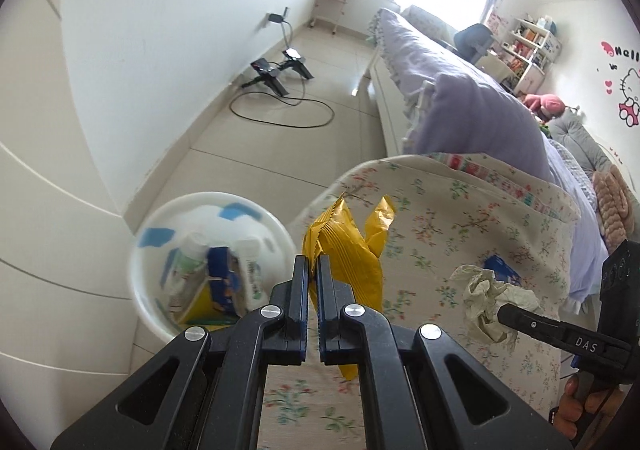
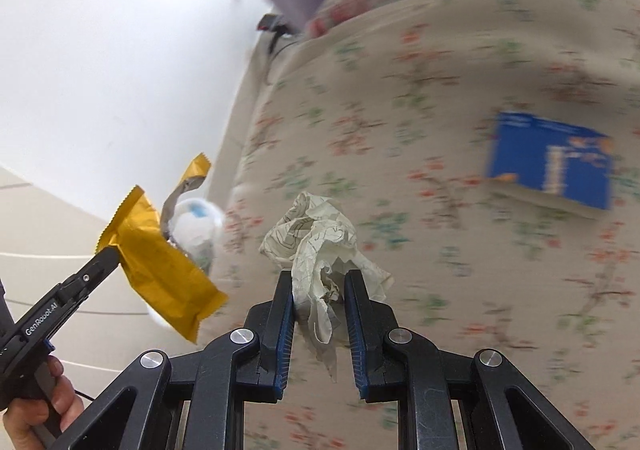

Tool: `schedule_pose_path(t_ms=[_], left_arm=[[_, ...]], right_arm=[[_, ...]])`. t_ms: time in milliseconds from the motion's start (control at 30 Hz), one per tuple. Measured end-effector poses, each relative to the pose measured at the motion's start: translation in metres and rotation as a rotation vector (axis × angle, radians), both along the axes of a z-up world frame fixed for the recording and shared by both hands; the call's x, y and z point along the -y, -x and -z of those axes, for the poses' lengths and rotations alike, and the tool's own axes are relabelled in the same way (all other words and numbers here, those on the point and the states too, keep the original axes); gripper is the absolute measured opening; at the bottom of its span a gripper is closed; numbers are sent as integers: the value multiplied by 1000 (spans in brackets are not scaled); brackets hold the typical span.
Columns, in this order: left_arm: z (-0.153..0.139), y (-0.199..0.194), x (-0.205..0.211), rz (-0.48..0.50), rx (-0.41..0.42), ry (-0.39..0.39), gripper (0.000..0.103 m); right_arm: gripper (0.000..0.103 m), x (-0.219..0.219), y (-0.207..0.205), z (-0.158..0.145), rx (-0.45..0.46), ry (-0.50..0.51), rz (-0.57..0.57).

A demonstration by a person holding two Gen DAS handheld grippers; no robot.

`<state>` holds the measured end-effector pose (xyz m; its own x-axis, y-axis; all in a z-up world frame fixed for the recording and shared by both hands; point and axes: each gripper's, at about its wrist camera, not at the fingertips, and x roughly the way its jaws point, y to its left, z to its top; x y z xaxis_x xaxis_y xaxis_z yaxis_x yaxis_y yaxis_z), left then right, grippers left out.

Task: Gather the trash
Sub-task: 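Carry tissue and yellow wrapper over the white bin and release both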

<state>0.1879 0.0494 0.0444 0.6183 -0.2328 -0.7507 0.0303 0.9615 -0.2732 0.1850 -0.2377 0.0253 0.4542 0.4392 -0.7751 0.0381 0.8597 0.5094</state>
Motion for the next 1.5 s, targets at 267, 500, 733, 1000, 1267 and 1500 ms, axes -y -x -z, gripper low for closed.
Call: schedule_pose_path(t_ms=[267, 500, 733, 1000, 1267, 1500], left_arm=[[11, -7, -54, -90, -20, -21, 3], [20, -16, -85, -152, -21, -35, 3], [27, -25, -97, -205, -14, -74, 6], [38, -25, -109, -237, -112, -113, 85], [42, -10, -123, -255, -153, -115, 89], [41, 0, -122, -243, -157, -138, 96]], right_arm=[[22, -63, -24, 9, -8, -22, -72], [22, -101, -42, 20, -12, -56, -111], [22, -120, -54, 31, -25, -100, -142], [23, -143, -52, 40, -35, -109, -179], [24, -159, -57, 47, -41, -110, -194], [76, -161, -67, 53, -12, -158, -172]])
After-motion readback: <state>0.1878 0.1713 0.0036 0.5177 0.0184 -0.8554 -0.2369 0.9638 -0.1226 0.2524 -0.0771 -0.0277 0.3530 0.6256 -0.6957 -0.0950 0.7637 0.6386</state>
